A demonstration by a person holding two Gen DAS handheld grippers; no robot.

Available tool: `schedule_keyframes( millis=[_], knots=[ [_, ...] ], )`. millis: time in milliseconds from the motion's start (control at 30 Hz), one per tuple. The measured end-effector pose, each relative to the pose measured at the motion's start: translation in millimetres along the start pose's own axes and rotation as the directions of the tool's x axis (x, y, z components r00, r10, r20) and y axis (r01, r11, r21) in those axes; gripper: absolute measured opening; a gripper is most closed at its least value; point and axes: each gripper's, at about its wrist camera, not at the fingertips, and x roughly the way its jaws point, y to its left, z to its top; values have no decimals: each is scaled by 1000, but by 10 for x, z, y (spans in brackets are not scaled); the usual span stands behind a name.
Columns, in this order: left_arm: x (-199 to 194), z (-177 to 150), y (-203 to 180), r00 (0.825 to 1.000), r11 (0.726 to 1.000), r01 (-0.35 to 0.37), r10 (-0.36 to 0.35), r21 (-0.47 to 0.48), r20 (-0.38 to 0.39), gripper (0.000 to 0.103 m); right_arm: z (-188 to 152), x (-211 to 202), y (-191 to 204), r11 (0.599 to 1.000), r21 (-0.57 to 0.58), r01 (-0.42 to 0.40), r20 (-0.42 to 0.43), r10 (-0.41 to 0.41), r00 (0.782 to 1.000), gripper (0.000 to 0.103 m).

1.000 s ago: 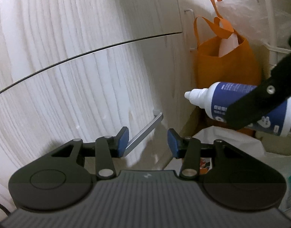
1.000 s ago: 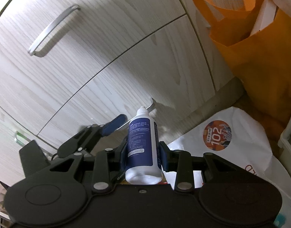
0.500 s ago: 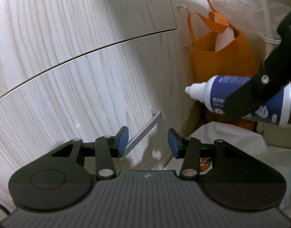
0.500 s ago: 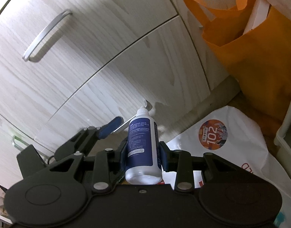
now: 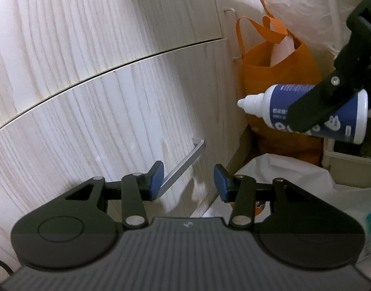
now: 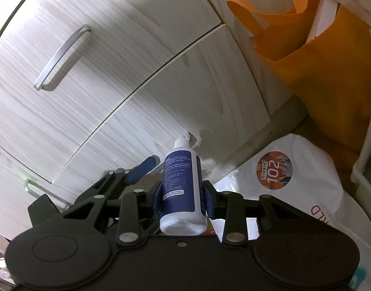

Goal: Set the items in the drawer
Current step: 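Pull the drawer open by its handle with the left gripper while the right gripper holds the bottle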

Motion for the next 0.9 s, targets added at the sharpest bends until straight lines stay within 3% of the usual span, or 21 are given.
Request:
schedule_keyframes(
  millis=[167,200,233,267,333,400,467,567,633,700,733,800,900],
  knots=[
    [-170,-75,71,999,999,41,-41,33,0,43,-12,-59,-14,1000,0,-14,-5,14,1000,40],
    [-171,-93,103,992,992,124,-124,-8,-29,32,-12,-76,-11,1000,0,-19,-3,19,1000,40],
    [-123,-130,143,971,972,218,-225,-91,-79,24,-11,-93,-7,1000,-3,-23,-1,23,1000,40],
    [-80,-189,149,964,962,228,-245,-152,-103,19,-10,-109,-3,1000,-6,-27,1,27,1000,40],
    [-111,-288,28,990,994,95,-101,-57,-98,18,-13,-130,-29,999,3,-34,7,34,999,40],
    [-209,-309,15,997,999,51,-50,19,-50,19,-17,-147,-77,999,23,-45,9,45,999,40],
    [-337,-297,91,999,999,33,-33,13,4,22,-1,-163,-115,998,35,-51,11,51,999,40],
    [-533,-301,158,997,999,-23,19,47,80,35,27,-189,-154,997,48,-60,25,58,998,40],
    [-578,-329,185,996,994,-70,65,79,63,59,34,-201,-169,996,61,-72,34,70,997,40],
    [-510,-364,251,996,993,-86,86,81,-2,69,41,-199,-180,994,69,-80,39,77,996,40],
    [-462,-386,297,997,995,-60,63,76,-33,71,44,-193,-184,994,72,-82,39,79,996,40],
    [-442,-435,335,999,995,-27,31,99,-42,72,51,-180,-192,993,77,-85,39,82,996,40],
    [-494,-539,351,998,987,-42,48,153,-34,69,61,-161,-204,992,84,-89,39,86,996,40]
  ],
)
